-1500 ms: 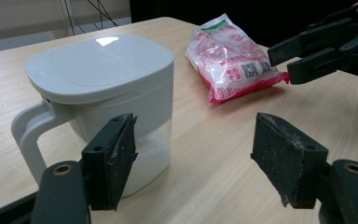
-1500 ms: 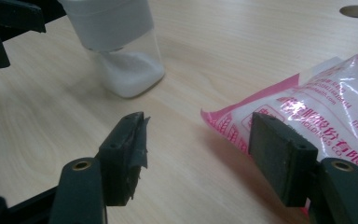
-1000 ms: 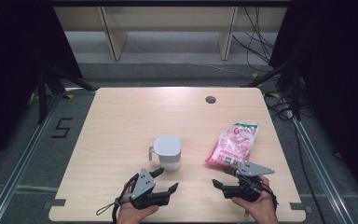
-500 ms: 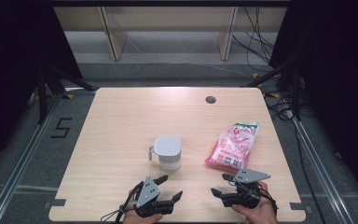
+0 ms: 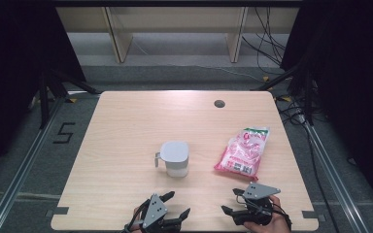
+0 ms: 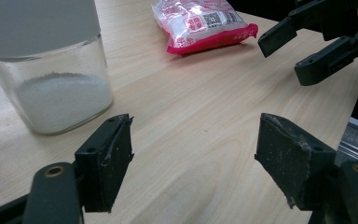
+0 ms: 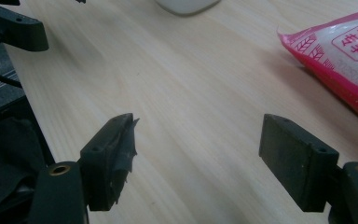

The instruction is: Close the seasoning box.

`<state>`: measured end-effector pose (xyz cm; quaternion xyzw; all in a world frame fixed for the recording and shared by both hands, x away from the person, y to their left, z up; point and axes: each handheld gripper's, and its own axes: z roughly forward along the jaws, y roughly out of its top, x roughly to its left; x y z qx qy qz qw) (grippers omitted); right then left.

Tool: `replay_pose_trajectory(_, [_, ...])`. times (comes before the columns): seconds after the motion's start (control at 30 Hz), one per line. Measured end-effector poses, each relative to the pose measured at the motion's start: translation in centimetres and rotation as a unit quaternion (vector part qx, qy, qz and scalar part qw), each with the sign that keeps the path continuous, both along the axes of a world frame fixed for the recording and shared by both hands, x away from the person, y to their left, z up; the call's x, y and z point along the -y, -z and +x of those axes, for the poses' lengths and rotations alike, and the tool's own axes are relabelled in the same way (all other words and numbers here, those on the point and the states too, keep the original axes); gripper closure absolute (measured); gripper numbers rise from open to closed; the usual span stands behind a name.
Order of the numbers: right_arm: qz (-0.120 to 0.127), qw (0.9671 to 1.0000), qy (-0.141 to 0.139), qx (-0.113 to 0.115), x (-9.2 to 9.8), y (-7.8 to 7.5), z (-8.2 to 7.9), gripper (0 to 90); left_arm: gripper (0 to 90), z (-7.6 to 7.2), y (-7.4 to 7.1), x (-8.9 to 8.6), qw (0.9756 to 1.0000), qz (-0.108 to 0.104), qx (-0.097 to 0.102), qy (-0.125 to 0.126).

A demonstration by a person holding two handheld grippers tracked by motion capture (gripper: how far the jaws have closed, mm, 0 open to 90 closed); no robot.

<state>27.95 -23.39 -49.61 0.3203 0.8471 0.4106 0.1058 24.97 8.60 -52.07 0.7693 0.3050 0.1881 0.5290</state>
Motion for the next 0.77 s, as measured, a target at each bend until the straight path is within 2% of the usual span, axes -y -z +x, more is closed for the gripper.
replay_pose_trajectory(0.03, [-0.009,0.9999,-0.007,0.001,0.11,0.04,-0.04,27.5,26.1,0.02,0.14,0.19,0.9999,-0.014,0.002,0.000])
replay_pose_trajectory(0.07, [-0.006,1.0000,-0.004,0.002,0.04,0.14,-0.15,27.4,26.1,-0.10,0.15,0.20,0.9999,-0.011,-0.008,-0.006])
replay_pose_trajectory(0.1, [-0.010,0.9999,-0.004,0.003,0.08,0.16,-0.21,27.3,26.1,-0.10,0.19,0.22,0.9999,-0.009,-0.010,-0.008])
replay_pose_trajectory(0.13, [-0.014,0.9999,-0.007,-0.004,0.10,0.17,-0.29,27.3,26.2,-0.03,0.29,0.29,0.9998,-0.015,-0.011,-0.008])
replay_pose_trajectory(0.17, [-0.009,0.9999,-0.011,-0.008,0.01,0.32,-0.27,27.3,26.1,-0.06,0.35,0.32,0.9997,-0.016,-0.012,-0.010])
replay_pose_trajectory(0.2, [-0.012,0.9998,-0.016,-0.006,0.03,0.37,-0.24,27.2,26.1,0.14,0.31,0.19,1.0000,-0.007,0.000,-0.001])
replay_pose_trajectory(0.23, [-0.012,0.9998,-0.016,-0.006,0.02,0.40,-0.24,27.2,26.1,0.07,0.35,0.22,0.9999,-0.011,-0.006,-0.004])
replay_pose_trajectory(0.27, [-0.015,0.9999,-0.008,-0.003,0.07,0.35,-0.30,27.1,26.1,0.14,0.27,0.03,1.0000,0.003,-0.003,-0.003])
replay_pose_trajectory(0.33, [-0.013,0.9999,-0.006,-0.003,0.05,0.39,-0.31,27.1,26.2,-0.06,0.37,0.22,0.9996,-0.016,-0.018,-0.014])
replay_pose_trajectory(0.37, [-0.009,0.9999,-0.001,-0.006,0.03,0.38,-0.35,27.1,26.1,-0.02,0.40,0.20,0.9996,-0.021,-0.017,-0.012])
replay_pose_trajectory(0.43, [-0.014,0.9999,-0.001,-0.005,0.09,0.44,-0.30,26.9,26.1,-0.10,0.29,-0.03,0.9995,-0.012,-0.019,-0.020])
replay_pose_trajectory(0.47, [-0.011,0.9999,-0.003,-0.006,0.08,0.49,-0.25,26.8,26.1,-0.05,0.33,-0.02,0.9995,-0.020,-0.016,-0.020])
replay_pose_trajectory(0.5, [-0.009,0.9998,-0.010,-0.017,0.10,0.47,-0.18,26.8,26.1,-0.05,0.27,-0.10,0.9994,-0.019,-0.018,-0.021])
replay_pose_trajectory(0.53, [-0.010,0.9999,-0.005,-0.005,0.13,0.49,-0.17,26.8,26.0,-0.02,0.28,-0.19,0.9994,-0.018,-0.019,-0.022])
replay_pose_trajectory(0.6, [-0.007,1.0000,0.003,-0.007,0.12,0.43,-0.26,26.7,25.9,0.12,0.28,-0.40,0.9997,-0.009,-0.013,-0.020])
replay_pose_trajectory(0.63, [-0.011,0.9999,0.001,-0.003,0.17,0.45,-0.21,26.7,25.8,0.07,0.29,-0.41,0.9995,-0.010,-0.019,-0.024])
replay_pose_trajectory(0.7, [-0.012,0.9999,0.002,-0.012,0.20,0.40,-0.24,26.6,25.7,0.01,0.35,-0.35,0.9991,-0.018,-0.026,-0.028])
replay_pose_trajectory(0.77, [-0.013,0.9999,-0.001,-0.009,0.21,0.41,-0.20,26.6,25.7,0.04,0.34,-0.41,0.9991,-0.014,-0.026,-0.029])
